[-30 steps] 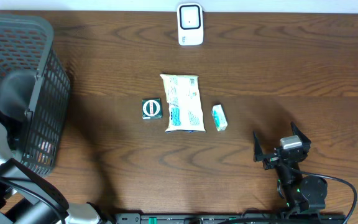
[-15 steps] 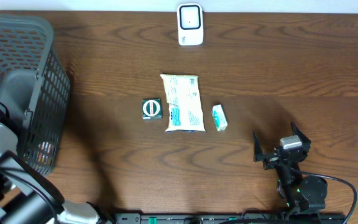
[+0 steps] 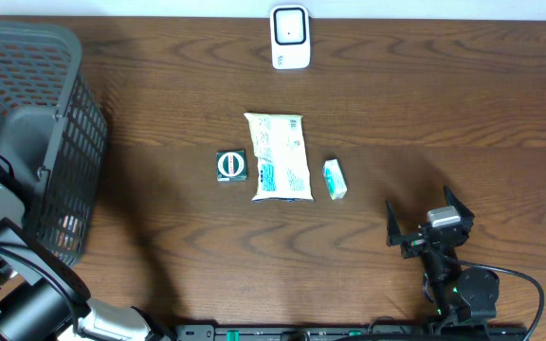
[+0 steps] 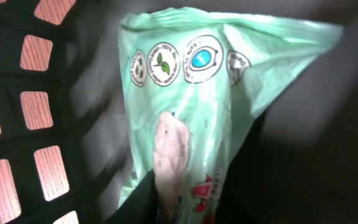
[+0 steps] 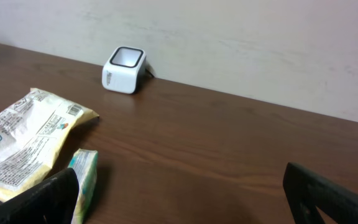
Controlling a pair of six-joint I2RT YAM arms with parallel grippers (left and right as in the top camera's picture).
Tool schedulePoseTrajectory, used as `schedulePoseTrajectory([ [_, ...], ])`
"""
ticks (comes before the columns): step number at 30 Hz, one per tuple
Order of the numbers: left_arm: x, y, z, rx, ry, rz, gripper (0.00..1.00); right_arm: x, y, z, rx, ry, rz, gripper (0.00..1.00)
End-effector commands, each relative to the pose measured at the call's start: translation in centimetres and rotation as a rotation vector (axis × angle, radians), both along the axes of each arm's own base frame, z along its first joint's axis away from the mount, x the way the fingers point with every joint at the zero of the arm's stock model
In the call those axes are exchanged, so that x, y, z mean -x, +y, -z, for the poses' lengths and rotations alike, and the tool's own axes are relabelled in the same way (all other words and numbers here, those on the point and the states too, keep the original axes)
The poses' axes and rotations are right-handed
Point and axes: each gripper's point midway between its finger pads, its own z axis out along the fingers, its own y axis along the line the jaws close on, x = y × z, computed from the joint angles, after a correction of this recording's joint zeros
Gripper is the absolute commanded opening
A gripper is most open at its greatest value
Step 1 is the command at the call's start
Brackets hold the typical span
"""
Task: Scan the item barcode
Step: 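Carry the wipes pack out and lower it beside the tin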
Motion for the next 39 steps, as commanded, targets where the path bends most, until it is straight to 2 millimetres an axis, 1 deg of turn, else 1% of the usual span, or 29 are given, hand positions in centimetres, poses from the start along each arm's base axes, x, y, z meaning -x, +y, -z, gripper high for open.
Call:
schedulePoseTrajectory([
  [1, -1.5, -1.9, 0.9, 0.119, -0.077, 0.033, 0.15, 0.0, 0.2, 0.1, -0.011, 0.003, -0.006, 0.99],
  [3, -2.4, -1.8, -0.7, 0.106, -0.123, 0.046, 0.12, 0.0, 0.2, 0.1, -0.011, 0.003, -0.006, 0.99],
  [5, -3.4, -1.7, -2.9, 0.079, -0.185, 0.066, 0.10, 0.0, 0.2, 0.1, -0.011, 0.003, -0.006, 0.99],
  [7, -4.5, -1.8, -5.7, 0.041, -0.259, 0.091, 0.10, 0.0, 0.2, 0.1, -0.011, 0.003, -0.006, 0.99],
  [10, -6.3, -2.3, -11.4, -0.039, -0.406, 0.148, 0.10, 0.0, 0.2, 0.1, -0.011, 0.003, -0.006, 0.99],
  [11, -6.6, -2.6, -13.0, -0.063, -0.443, 0.163, 0.10, 0.0, 0.2, 0.1, -0.011, 0.003, -0.006, 0.99],
  [14, -7.5, -3.8, -20.1, -0.181, -0.593, 0.226, 0.10, 0.0, 0.2, 0.1, -0.011, 0.003, -0.006, 0.99],
  [15, -7.5, -4.6, -23.6, -0.241, -0.662, 0.255, 0.10, 0.0, 0.2, 0.1, -0.011, 0.003, -0.006, 0.99],
  [18, -7.2, -6.5, -30.1, -0.347, -0.790, 0.309, 0.10, 0.0, 0.2, 0.1, -0.011, 0.003, -0.006, 0.99],
  [20, -7.1, -8.2, -33.4, -0.386, -0.861, 0.356, 0.10, 0.0, 0.2, 0.1, -0.011, 0.003, -0.006, 0.99],
  [21, -7.1, -9.5, -34.9, -0.396, -0.900, 0.392, 0.10, 0.0, 0.2, 0.1, -0.011, 0.003, -0.006, 0.99],
  [23, -7.4, -12.3, -36.8, -0.380, -0.965, 0.474, 0.10, 0.0, 0.2, 0.1, -0.011, 0.003, -0.006, 0.99],
  [25, -7.8, -15.3, -37.5, -0.333, -1.016, 0.558, 0.10, 0.0, 0.2, 0.1, -0.011, 0.003, -0.006, 0.99],
  [26, -8.1, -17.2, -37.4, -0.284, -1.035, 0.595, 0.10, 0.0, 0.2, 0.1, -0.011, 0.003, -0.006, 0.99],
  [27, -8.2, -18.3, -37.2, -0.258, -1.038, 0.623, 0.10, 0.0, 0.2, 0.1, -0.011, 0.003, -0.006, 0.99],
  [30, -9.2, -23.1, -35.2, -0.132, -0.990, 0.756, 0.10, 0.0, 0.2, 0.1, -0.011, 0.003, -0.006, 0.99],
  [31, -9.7, -24.9, -33.8, -0.072, -0.953, 0.789, 0.10, 0.0, 0.2, 0.1, -0.011, 0.003, -0.006, 0.99],
  [32, -9.9, -25.8, -33.1, -0.042, -0.929, 0.807, 0.10, 0.0, 0.2, 0.1, -0.011, 0.003, -0.006, 0.99],
  [36, -11.1, -30.7, -27.3, 0.135, -0.739, 0.881, 0.09, 0.0, 0.2, 0.1, -0.011, 0.003, -0.006, 0.99],
  [37, -11.3, -31.5, -25.9, 0.159, -0.686, 0.887, 0.09, 0.0, 0.2, 0.1, -0.011, 0.003, -0.006, 0.99],
  [39, -11.4, -32.2, -21.9, 0.178, -0.527, 0.843, 0.08, 0.0, 0.2, 0.1, -0.011, 0.003, -0.006, 0.99],
])
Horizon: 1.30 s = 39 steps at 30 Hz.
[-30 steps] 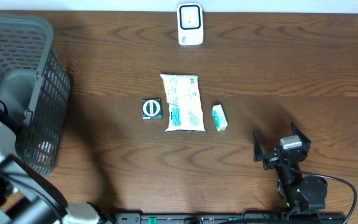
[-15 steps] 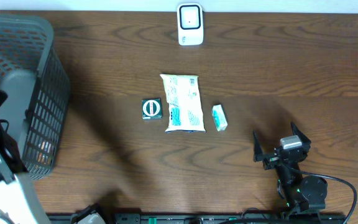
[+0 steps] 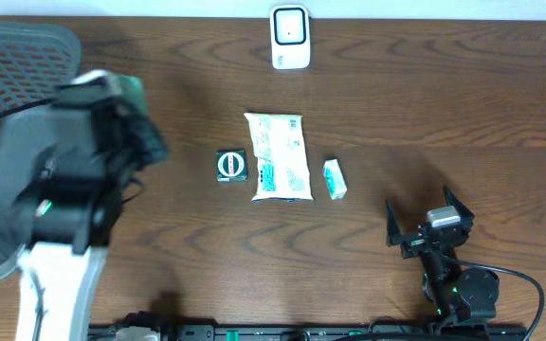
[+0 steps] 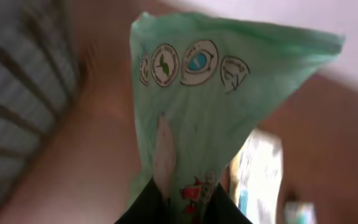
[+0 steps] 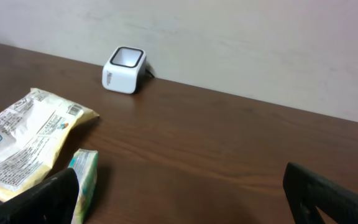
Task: Scan the item barcode
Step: 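Carry the wipes pack out and lower it beside the tin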
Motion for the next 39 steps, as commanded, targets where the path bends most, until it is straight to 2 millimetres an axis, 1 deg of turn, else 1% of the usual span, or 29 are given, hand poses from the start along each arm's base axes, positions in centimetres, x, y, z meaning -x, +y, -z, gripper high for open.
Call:
schedulePoseTrajectory([
  [1, -0.4, -0.9, 5.8, -0.052, 0.222, -0.086, 0.08, 0.0, 0.2, 0.1, -0.011, 0.003, -0.006, 0.99],
  [4, -0.4, -0.5, 10.5, -0.131, 0.398, -0.165, 0.08, 0.0, 0.2, 0.1, -0.011, 0.003, -0.006, 0.99],
  [6, -0.9, -0.5, 13.3, -0.165, 0.488, -0.175, 0.08, 0.0, 0.2, 0.1, -0.011, 0.003, -0.006, 0.99],
  [11, -2.5, -1.1, 19.7, -0.211, 0.632, -0.167, 0.08, 0.0, 0.2, 0.1, -0.011, 0.003, -0.006, 0.99],
  [14, -2.7, -1.7, 22.6, -0.234, 0.700, -0.152, 0.08, 0.0, 0.2, 0.1, -0.011, 0.003, -0.006, 0.99],
  [16, -2.5, -2.1, 23.9, -0.250, 0.732, -0.140, 0.08, 0.0, 0.2, 0.1, -0.011, 0.003, -0.006, 0.99],
  [20, -2.3, -3.2, 25.1, -0.271, 0.754, -0.108, 0.08, 0.0, 0.2, 0.1, -0.011, 0.003, -0.006, 0.99],
  [23, -2.8, -4.9, 25.1, -0.286, 0.718, -0.042, 0.09, 0.0, 0.2, 0.1, -0.011, 0.003, -0.006, 0.99],
  [25, -3.1, -5.9, 25.1, -0.296, 0.696, -0.001, 0.17, 0.0, 0.2, 0.1, -0.011, 0.003, -0.006, 0.99],
  [26, -3.1, -6.4, 25.1, -0.298, 0.688, 0.011, 0.30, 0.0, 0.2, 0.1, -0.011, 0.003, -0.006, 0.99],
  [28, -3.2, -7.2, 25.1, -0.300, 0.674, 0.027, 0.49, 0.0, 0.2, 0.1, -0.011, 0.003, -0.006, 0.99],
  [29, -3.3, -7.5, 25.1, -0.301, 0.668, 0.034, 0.54, 0.0, 0.2, 0.1, -0.011, 0.003, -0.006, 0.99],
  [31, -3.3, -7.8, 25.0, -0.302, 0.662, 0.043, 0.56, 0.0, 0.2, 0.1, -0.011, 0.003, -0.006, 0.99],
  [39, -3.3, -8.0, 25.1, -0.302, 0.660, 0.047, 0.56, 0.0, 0.2, 0.1, -0.011, 0.003, -0.006, 0.99],
])
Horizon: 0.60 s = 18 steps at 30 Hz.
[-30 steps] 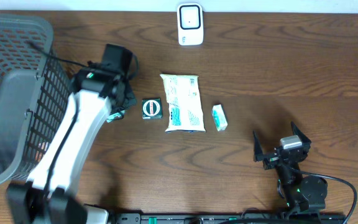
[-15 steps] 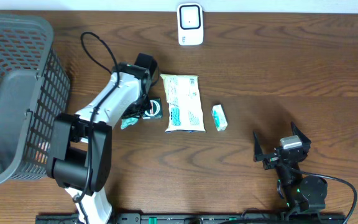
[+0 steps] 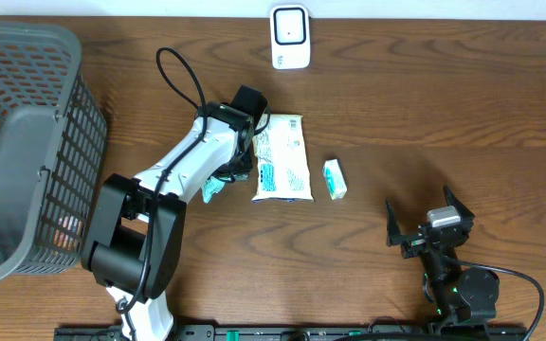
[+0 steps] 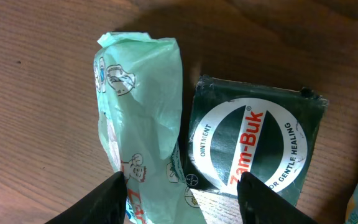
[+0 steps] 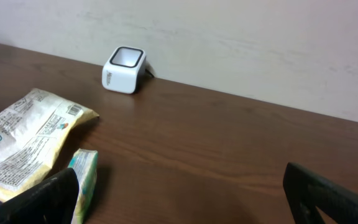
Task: Scan the item barcode
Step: 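Carry the wipes pack out and lower it beside the tin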
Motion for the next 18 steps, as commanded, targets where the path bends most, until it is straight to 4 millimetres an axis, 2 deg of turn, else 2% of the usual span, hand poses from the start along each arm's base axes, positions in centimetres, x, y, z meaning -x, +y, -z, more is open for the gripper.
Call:
schedulePoseTrajectory([
  [1, -0.1, 0.1, -0.3, -0.016, -0.014, 0.006, 0.56, 0.0, 0.2, 0.1, -0.011, 0.003, -0.006, 0.99],
  [11, 0.0, -2.8, -0.2, 0.039, -0.030, 0.064, 0.56, 0.0, 0.2, 0.1, -0.011, 0.003, -0.006, 0.99],
  [14, 0.0, -2.9, -0.3, 0.045, -0.034, 0.065, 0.56, 0.0, 0.2, 0.1, -0.011, 0.003, -0.006, 0.99],
  [18, -0.5, -3.2, -1.8, 0.062, -0.067, 0.089, 0.56, 0.0, 0.2, 0.1, -0.011, 0.003, -0.006, 0.99],
])
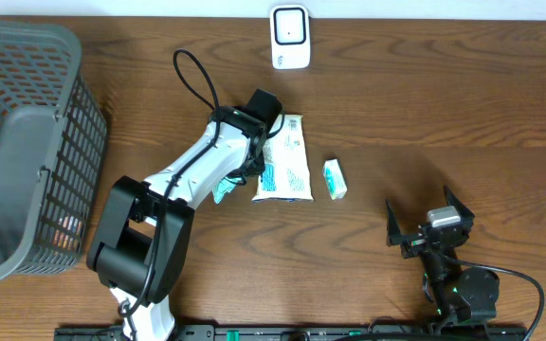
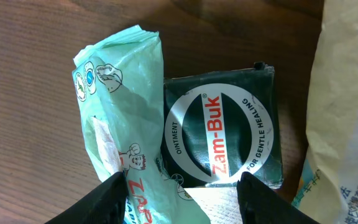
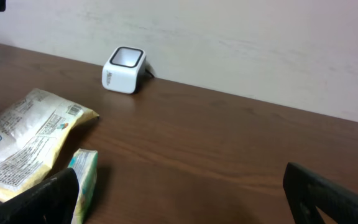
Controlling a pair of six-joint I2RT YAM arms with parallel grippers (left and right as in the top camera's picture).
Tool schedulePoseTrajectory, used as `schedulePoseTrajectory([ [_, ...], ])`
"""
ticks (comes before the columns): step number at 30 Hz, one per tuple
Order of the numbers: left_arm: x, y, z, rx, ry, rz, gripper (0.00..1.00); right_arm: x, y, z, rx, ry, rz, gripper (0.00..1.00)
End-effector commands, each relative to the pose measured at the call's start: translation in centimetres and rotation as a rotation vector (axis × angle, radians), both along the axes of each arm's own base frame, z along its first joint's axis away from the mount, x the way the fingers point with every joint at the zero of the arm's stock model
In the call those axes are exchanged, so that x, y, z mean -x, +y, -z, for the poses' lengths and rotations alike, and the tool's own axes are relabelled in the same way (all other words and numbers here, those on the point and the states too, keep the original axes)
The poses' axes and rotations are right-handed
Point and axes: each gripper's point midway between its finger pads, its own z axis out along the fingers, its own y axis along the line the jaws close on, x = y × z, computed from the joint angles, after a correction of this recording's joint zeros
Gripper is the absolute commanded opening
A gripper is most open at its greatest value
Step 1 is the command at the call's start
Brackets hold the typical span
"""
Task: Scan the item barcode
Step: 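Carry the wipes pack out and lower it beside the tin, then move the left gripper back into the grey basket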
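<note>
A pale green plastic bag (image 2: 114, 118) with printed round logos lies on the wooden table, touching the left side of a dark green Zam-Buk box (image 2: 219, 134). My left gripper (image 2: 185, 202) hovers open just over both, its fingers (image 2: 112, 200) wide apart and nothing held. In the overhead view only the bag's end (image 1: 223, 190) shows beside the left arm. The white scanner (image 1: 290, 36) stands at the table's far edge. My right gripper (image 3: 188, 196) rests open and empty at the near right.
A yellowish-white packet (image 1: 282, 156) lies right of the box, and a small teal-and-white box (image 1: 335, 178) lies right of that. A large grey mesh basket (image 1: 27, 142) takes up the left side. The right arm (image 1: 439, 237) sits near the front edge.
My left gripper has shifted a little to the right and turned, so the Zam-Buk box now sits more centrally under it. It stays open. The bag and the right arm have not moved.
My left gripper was shut on the green bag inside the basket. Then it held the bag in the air just outside the basket. Then the bag lay on the table beside the Zam-Buk box with the gripper open above it, as it is now.
</note>
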Motion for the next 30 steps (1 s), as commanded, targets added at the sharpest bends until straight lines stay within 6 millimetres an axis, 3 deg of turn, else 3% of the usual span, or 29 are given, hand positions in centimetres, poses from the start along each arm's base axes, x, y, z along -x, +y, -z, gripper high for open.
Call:
schedulePoseTrajectory([
  [1, -0.6, -0.5, -2.5, 0.039, -0.055, 0.024, 0.56, 0.0, 0.2, 0.1, -0.011, 0.003, -0.006, 0.99],
  [7, -1.1, -0.7, -8.1, 0.108, -0.198, 0.037, 0.57, 0.0, 0.2, 0.1, -0.011, 0.003, -0.006, 0.99],
  [14, -0.9, -0.4, -17.3, 0.226, -0.453, 0.050, 0.61, 0.0, 0.2, 0.1, -0.011, 0.003, -0.006, 0.99],
  [19, 0.5, 1.1, -23.7, 0.298, -0.631, 0.043, 0.62, 0.0, 0.2, 0.1, -0.011, 0.003, -0.006, 0.99],
  [23, 2.0, 3.2, -27.4, 0.332, -0.739, 0.009, 0.63, 0.0, 0.2, 0.1, -0.010, 0.003, -0.006, 0.99],
  [30, 4.1, 6.5, -31.5, 0.355, -0.875, -0.056, 0.63, 0.0, 0.2, 0.1, -0.011, 0.003, -0.006, 0.99],
])
